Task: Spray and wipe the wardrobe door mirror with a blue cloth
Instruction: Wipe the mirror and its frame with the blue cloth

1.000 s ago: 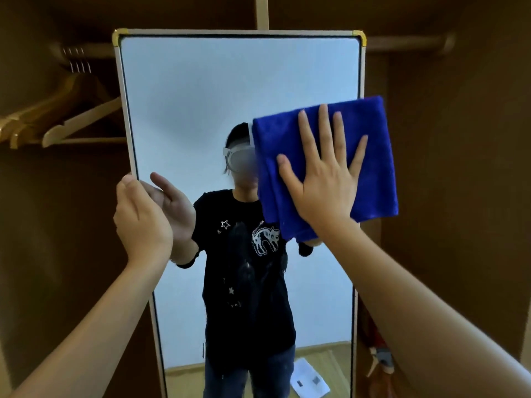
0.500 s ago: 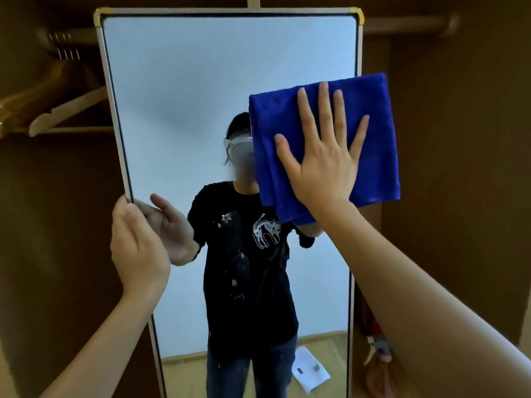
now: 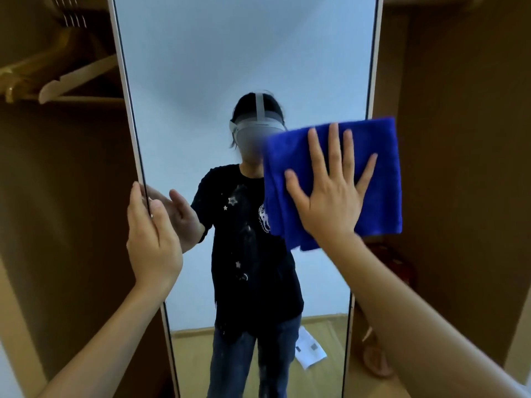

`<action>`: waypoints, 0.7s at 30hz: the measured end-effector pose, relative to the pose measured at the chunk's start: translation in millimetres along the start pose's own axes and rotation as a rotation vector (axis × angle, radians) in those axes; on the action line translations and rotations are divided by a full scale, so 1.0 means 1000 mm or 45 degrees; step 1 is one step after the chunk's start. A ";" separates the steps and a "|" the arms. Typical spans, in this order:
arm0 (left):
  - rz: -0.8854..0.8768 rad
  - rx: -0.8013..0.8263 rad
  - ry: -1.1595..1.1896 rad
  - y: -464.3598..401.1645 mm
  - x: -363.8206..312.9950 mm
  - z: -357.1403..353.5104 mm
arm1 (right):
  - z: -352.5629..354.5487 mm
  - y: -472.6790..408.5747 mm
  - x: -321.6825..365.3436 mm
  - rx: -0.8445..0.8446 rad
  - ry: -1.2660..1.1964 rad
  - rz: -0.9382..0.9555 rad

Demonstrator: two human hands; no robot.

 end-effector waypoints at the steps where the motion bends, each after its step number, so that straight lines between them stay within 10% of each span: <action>1: 0.003 0.001 0.003 0.000 0.000 0.000 | 0.003 -0.018 0.001 -0.020 -0.010 -0.009; 21: 0.033 0.085 -0.076 0.015 0.022 0.009 | -0.009 0.038 0.028 0.042 -0.005 -0.015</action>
Point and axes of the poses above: each hand's wrist, its own y-axis away from the middle knuckle, its own z-axis out of the back of the hand, x = y × z, the point moved 4 cm from there along -y, towards the middle knuckle, and after that the axes turned 7 degrees about -x, right-handed, at the moved point
